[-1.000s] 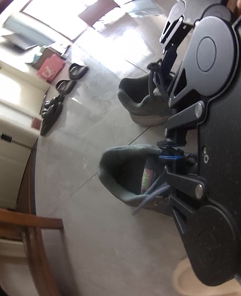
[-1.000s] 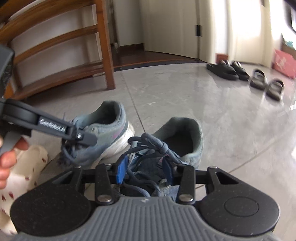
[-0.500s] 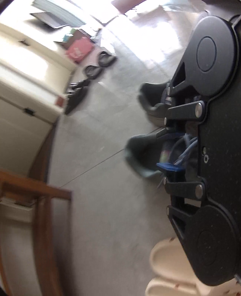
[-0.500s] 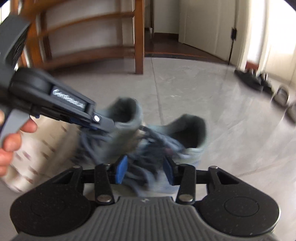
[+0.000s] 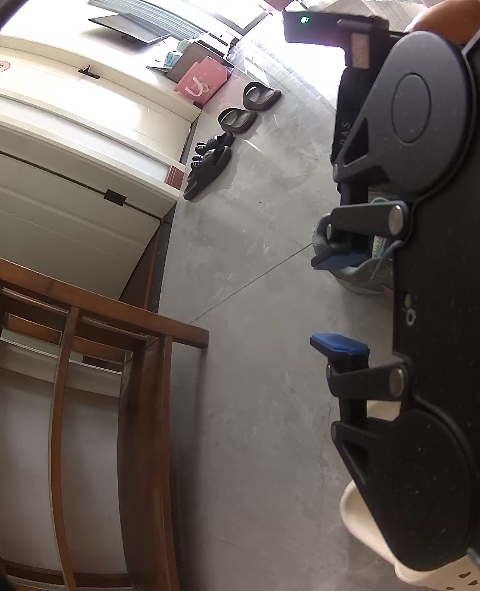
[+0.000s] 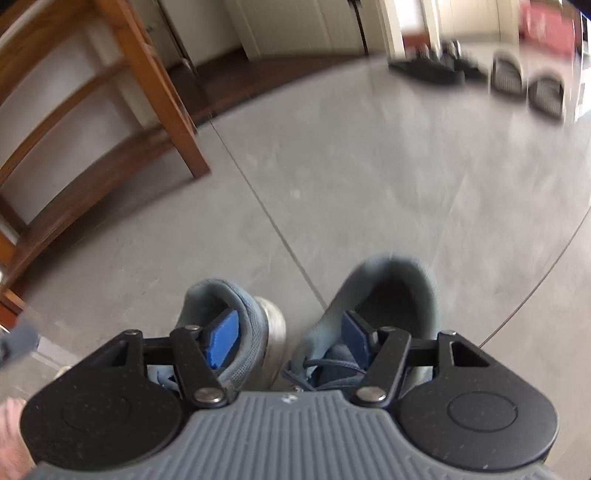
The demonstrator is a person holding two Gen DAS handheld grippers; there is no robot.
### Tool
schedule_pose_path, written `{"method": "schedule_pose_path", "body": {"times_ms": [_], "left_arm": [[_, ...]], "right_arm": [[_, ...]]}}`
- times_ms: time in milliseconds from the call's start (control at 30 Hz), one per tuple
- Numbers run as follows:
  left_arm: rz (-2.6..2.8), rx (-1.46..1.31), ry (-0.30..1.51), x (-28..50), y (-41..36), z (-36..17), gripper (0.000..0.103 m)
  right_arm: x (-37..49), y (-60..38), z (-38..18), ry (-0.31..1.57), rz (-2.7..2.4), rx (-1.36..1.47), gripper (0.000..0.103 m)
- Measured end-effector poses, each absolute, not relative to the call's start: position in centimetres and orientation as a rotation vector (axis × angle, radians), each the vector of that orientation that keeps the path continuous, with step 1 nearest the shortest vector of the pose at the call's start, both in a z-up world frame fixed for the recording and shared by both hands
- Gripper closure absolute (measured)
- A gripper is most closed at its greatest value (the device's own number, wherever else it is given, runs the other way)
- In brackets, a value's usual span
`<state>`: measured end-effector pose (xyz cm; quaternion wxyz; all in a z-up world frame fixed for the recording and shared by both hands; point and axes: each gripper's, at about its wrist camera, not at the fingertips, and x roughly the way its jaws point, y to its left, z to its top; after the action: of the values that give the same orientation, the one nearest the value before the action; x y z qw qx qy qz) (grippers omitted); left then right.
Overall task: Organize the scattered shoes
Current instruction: 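Set the right tool's sneaker beside the other and open the right tool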
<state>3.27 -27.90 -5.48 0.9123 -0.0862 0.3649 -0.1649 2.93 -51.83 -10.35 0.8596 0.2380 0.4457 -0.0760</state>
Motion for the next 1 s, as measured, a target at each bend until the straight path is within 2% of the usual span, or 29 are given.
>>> {"method": "schedule_pose_path", "body": {"times_ms": [300, 467, 633, 933, 1000], "left_arm": [[-0.291, -0.174, 0.736, 3.9, -24.6, -5.6, 0.067], [-0.286, -0.163, 0.729, 4.1, -23.4, -5.4, 0.067], [-0.291, -0.129, 0.684, 4.5, -22.5, -4.2, 0.064], [-0.288, -0.047, 0.654, 4.4, -21.4, -4.1, 0.064], [-0.287, -0.011, 0.659, 4.1, -21.6, -4.7, 0.06]], "right_arm": [[1.6, -47.9, -11.7, 0.985, 0.088, 0.525, 0.031], [0.7, -46.4, -11.1, 0.977, 0.088, 0.442, 0.032], [0.9, -47.7, -10.6, 0.939, 0.004, 0.505, 0.032], [4.5, -45.3, -10.8, 1.011, -0.083, 0.251, 0.032], [5.0, -44.9, -11.2, 1.032, -0.089, 0.221, 0.032]]}}
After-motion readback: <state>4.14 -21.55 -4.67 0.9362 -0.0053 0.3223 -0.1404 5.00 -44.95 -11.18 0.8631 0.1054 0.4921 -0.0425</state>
